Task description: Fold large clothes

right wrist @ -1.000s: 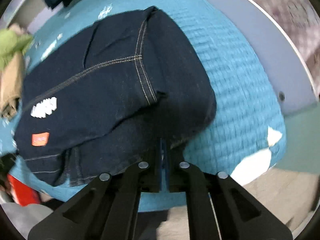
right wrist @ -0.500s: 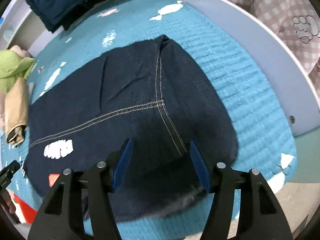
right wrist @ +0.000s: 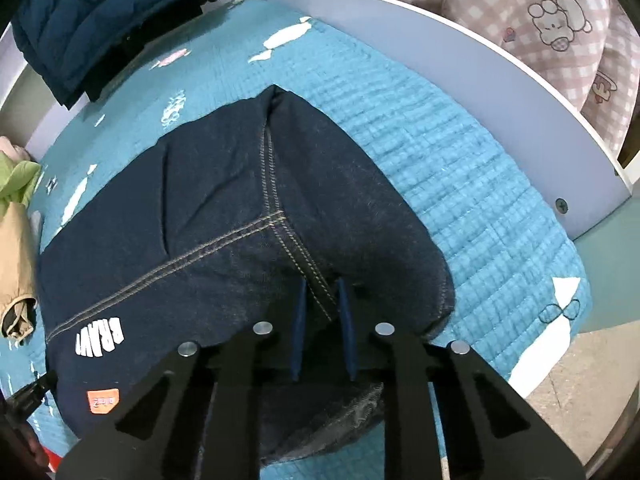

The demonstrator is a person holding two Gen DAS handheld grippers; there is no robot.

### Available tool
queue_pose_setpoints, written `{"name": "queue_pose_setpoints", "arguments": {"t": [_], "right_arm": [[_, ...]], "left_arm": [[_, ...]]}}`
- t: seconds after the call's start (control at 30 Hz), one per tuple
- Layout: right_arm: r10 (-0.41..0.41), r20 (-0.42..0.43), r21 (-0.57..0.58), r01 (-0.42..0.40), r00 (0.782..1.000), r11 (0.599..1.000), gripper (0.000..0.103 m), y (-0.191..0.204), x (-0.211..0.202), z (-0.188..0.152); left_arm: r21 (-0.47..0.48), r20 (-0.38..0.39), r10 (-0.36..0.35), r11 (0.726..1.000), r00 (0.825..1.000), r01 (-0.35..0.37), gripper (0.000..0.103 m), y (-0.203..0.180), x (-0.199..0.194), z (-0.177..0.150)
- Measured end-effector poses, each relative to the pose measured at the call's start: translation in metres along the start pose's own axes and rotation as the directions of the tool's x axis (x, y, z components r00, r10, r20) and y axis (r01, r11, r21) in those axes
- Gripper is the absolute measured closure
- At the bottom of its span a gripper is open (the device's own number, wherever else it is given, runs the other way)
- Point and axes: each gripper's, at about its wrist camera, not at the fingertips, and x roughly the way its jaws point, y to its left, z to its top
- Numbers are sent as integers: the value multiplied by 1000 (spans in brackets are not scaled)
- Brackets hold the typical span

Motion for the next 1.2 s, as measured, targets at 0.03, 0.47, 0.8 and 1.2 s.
{"name": "queue_pose_setpoints", "arguments": {"t": [0.03,0.47,0.8,1.2], "right_arm": [[5,-10,1,-5,1000,1000,88,-2,8,-2],[274,-18,-242,-270,962,932,85,82,-67,-12],[185,-351,-369,-317,918,874,87,148,5,-60],[210,-413,-332,-361,886,872,87,146,6,-55]], "left_arm": [[-16,0,-14,1000,1000,14,91,3,6,0],[85,112,-42,996,993,32,90,-44,-60,-3],[89,-209,-210,968,955,233,96,-68,17,7],[327,-155,-76,937,985,124,95,-100,3,-5]]}}
